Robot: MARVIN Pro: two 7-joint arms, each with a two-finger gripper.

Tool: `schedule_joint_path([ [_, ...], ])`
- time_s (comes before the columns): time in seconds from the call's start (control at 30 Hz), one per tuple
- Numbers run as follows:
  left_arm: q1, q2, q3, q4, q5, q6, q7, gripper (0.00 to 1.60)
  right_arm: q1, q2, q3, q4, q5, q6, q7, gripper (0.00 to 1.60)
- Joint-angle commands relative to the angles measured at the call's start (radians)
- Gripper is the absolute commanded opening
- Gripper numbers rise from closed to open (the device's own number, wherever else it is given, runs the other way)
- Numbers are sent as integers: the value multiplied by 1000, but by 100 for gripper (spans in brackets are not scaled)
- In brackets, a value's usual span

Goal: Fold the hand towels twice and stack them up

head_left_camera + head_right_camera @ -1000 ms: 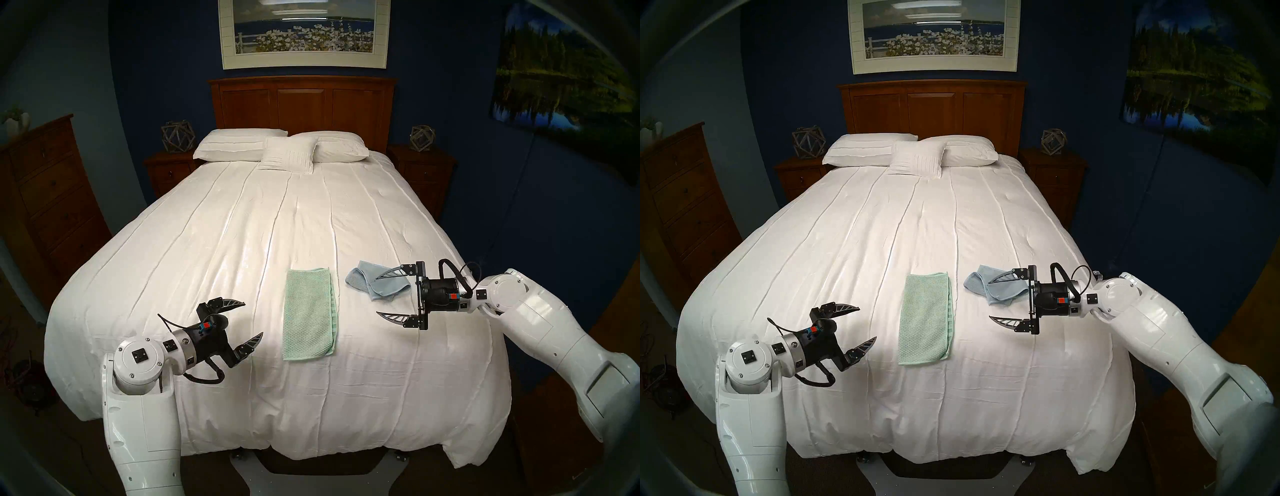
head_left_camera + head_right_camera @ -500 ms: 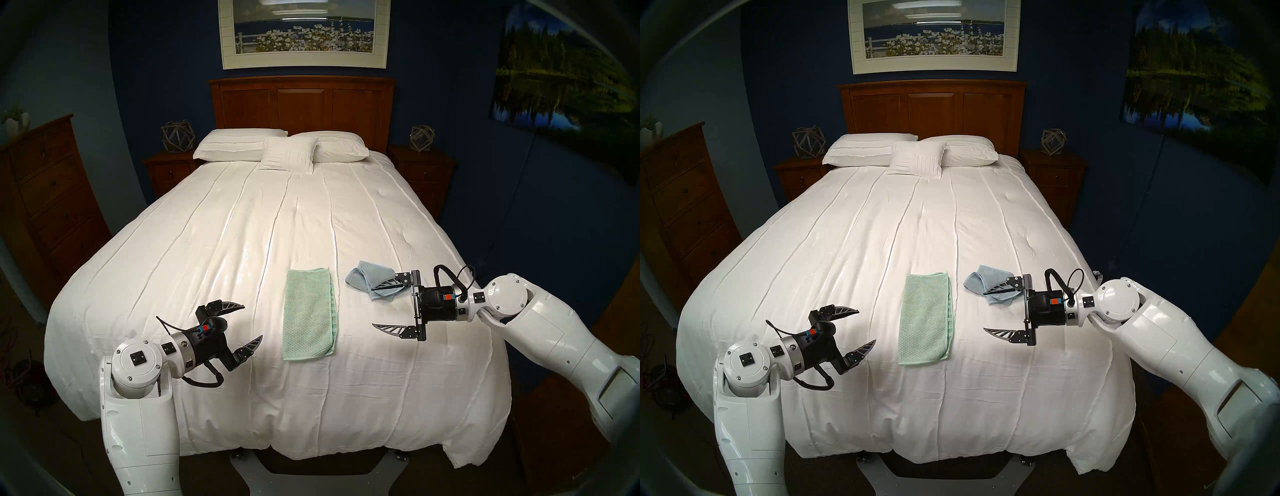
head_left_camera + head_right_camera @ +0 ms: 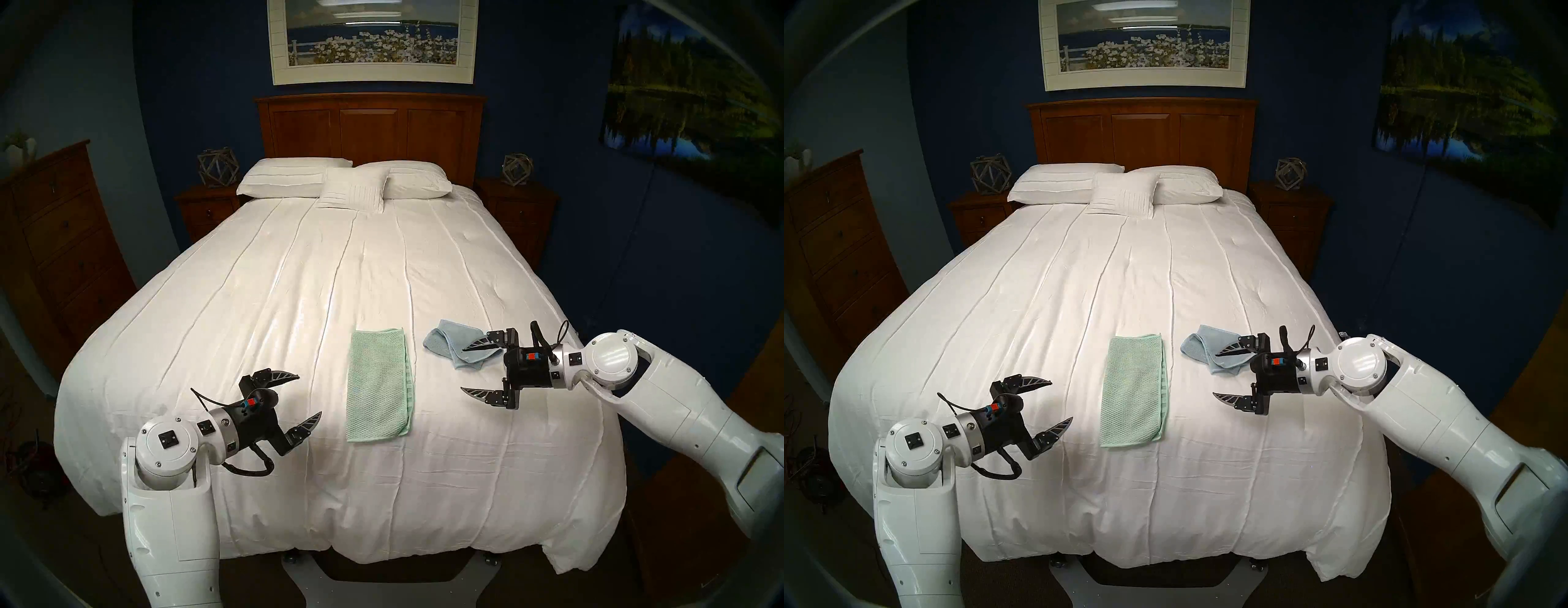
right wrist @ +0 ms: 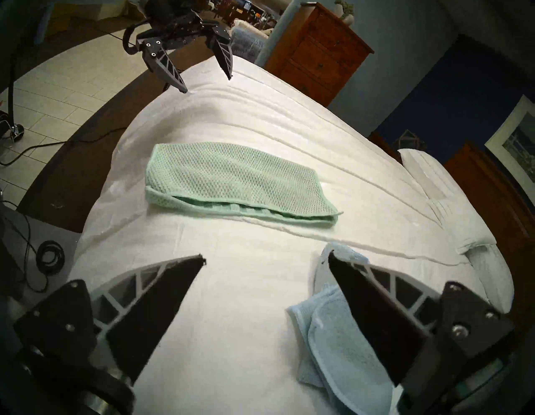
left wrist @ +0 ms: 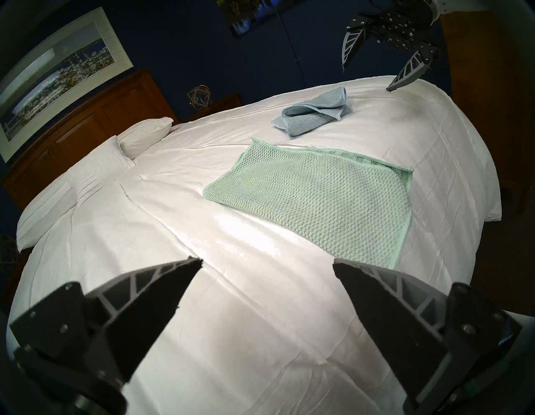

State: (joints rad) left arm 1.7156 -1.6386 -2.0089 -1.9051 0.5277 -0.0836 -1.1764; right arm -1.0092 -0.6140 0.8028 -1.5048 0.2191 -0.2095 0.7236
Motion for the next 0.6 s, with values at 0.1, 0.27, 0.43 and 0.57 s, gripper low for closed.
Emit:
schedule_joint_path([
  [0.1, -4, 0, 2, -21, -11, -5, 3, 160, 45, -39, 0, 24, -42, 30, 0, 160],
  [0.27, -5, 0, 2, -21, -10, -5, 3, 160, 49, -66, 7, 27, -68, 40, -37, 160],
  [0.43, -4, 0, 2, -21, -10, -6, 3, 160, 65, -93, 3, 68, -83, 42, -26, 160],
  [0.57, -4, 0, 2, -21, -11, -6, 3, 160, 71, -99, -1, 87, -99, 40, -16, 160],
])
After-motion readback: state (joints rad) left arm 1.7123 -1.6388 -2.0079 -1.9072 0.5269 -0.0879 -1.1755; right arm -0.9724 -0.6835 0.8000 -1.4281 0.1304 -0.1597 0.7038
